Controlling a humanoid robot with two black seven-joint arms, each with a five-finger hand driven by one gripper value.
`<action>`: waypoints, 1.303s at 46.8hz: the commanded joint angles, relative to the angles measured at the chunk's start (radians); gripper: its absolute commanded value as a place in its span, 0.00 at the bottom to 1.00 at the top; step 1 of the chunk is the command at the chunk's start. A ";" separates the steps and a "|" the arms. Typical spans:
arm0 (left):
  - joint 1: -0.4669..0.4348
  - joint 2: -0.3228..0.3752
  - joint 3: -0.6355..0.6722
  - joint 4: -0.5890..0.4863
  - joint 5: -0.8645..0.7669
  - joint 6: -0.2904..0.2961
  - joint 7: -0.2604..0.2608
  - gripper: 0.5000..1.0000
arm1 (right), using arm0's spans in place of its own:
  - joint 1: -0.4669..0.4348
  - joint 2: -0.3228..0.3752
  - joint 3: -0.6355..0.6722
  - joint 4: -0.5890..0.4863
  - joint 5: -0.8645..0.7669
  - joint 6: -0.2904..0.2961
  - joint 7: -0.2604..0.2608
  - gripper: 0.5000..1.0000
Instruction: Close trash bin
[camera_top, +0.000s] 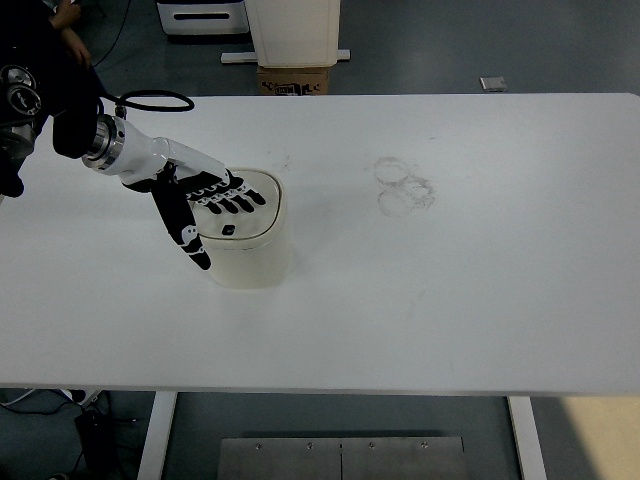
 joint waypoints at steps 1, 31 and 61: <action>0.000 0.000 0.000 0.000 0.000 0.000 0.000 1.00 | 0.001 0.000 0.000 0.000 0.000 -0.002 0.000 0.98; -0.016 0.002 -0.003 0.004 0.001 -0.005 0.000 1.00 | 0.001 0.000 -0.001 0.000 0.000 0.000 0.000 0.98; -0.073 0.012 0.023 0.001 0.003 -0.040 0.001 1.00 | 0.001 0.000 0.001 0.000 0.000 0.000 0.000 0.98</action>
